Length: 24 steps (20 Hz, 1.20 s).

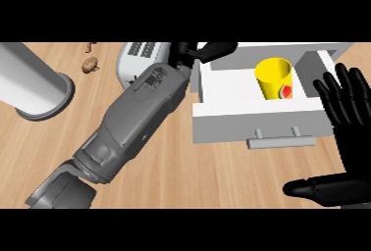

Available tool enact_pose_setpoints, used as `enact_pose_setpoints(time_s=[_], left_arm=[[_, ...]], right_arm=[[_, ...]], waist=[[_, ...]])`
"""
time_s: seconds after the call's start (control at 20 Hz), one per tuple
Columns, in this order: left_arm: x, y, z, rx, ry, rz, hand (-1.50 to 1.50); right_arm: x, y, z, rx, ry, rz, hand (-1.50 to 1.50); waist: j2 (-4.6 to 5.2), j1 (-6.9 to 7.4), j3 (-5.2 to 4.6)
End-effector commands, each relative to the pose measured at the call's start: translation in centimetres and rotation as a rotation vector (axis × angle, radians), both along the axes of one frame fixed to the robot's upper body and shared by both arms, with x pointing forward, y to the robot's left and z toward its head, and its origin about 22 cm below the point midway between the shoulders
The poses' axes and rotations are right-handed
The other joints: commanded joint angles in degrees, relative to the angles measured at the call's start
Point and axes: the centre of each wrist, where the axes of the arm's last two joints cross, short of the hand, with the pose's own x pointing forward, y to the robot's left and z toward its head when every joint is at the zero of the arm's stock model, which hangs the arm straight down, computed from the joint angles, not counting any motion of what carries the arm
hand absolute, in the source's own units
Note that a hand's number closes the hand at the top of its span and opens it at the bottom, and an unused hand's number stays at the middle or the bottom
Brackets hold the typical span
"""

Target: Pick up the cup, place it into the drawer and close the drawer

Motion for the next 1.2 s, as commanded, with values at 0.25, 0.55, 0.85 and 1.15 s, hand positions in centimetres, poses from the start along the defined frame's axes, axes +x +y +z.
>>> enact_pose_setpoints(time_s=[0.25,0.55,0.85,1.15], left_arm=[[0.2,-1.0,-0.7,0.129,0.004,0.026,1.5],[0.2,-1.2,-1.1,0.241,0.016,0.04,1.5],[-0.1,-1.7,-0.9,0.216,0.018,0.08,-1.5],[-0.5,-1.3,-1.9,0.063,-0.011,-0.015,-1.5]], right_arm=[[0.9,0.8,0.1,-0.004,-0.011,0.054,-1.5],[0.3,1.0,0.9,-0.003,0.007,0.058,-1.5],[1.2,1.1,0.7,0.025,-0.018,0.101,-1.5],[0.7,0.5,1.5,0.062,-0.02,0.102,-1.5]], waist=[[0.69,-2.54,0.07],[0.59,-3.18,0.05],[1.05,-3.96,0.08],[0.73,-2.59,-0.01]])
